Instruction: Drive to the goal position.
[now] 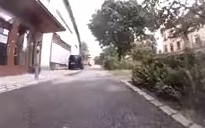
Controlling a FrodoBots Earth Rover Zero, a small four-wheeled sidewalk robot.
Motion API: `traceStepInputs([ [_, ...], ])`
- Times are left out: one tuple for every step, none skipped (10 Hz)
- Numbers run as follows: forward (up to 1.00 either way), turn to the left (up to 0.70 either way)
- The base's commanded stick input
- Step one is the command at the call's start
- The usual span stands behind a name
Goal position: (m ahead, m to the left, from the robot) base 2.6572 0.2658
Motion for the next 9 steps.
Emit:
traceStepInputs([
  [0.70,0.00],
  [0.70,0.00],
  [0.70,0.00],
  [0.70,-0.18],
  [0.70,-0.25],
  [0.70,-0.21],
  [0.70,-0.17],
  [0.70,-0.12],
  [0.70,-0.08],
])
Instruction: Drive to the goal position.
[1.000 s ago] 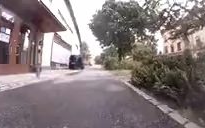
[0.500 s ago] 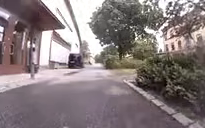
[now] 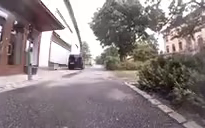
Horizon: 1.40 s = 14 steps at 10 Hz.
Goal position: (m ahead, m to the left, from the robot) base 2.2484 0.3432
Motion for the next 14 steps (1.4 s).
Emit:
traceStepInputs([
  [0.70,-0.04],
  [0.70,0.00],
  [0.70,0.00],
  [0.70,0.00],
  [0.70,0.00],
  [0.70,0.00],
  [0.70,0.00],
  [0.70,0.00],
  [0.70,0.00],
  [0.70,0.00],
  [0.70,0.00],
  [0.70,0.00],
  [0.70,0.00],
  [0.70,0.00],
])
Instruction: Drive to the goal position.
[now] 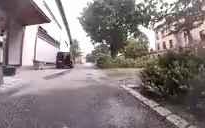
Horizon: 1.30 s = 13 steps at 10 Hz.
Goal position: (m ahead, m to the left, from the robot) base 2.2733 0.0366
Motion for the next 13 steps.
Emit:
traceStepInputs([
  [0.70,0.00],
  [0.70,0.00],
  [0.70,0.00],
  [0.70,0.00],
  [0.70,0.00],
  [0.70,0.00],
  [0.70,0.00],
  [0.70,0.00],
  [0.70,0.00],
  [0.70,0.00],
  [0.70,0.10],
  [0.70,0.25],
  [0.70,0.27],
])
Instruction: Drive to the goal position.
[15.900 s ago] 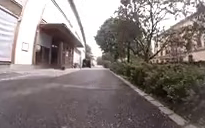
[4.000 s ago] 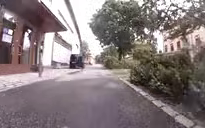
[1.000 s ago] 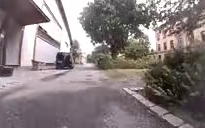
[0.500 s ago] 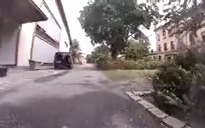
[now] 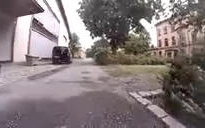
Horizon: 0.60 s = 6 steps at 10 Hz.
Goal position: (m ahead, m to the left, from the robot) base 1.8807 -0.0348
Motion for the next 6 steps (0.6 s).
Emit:
traceStepInputs([
  [0.70,0.25],
  [0.70,0.22],
  [0.70,0.11],
  [0.70,0.01],
  [0.70,0.04],
  [0.70,0.08],
])
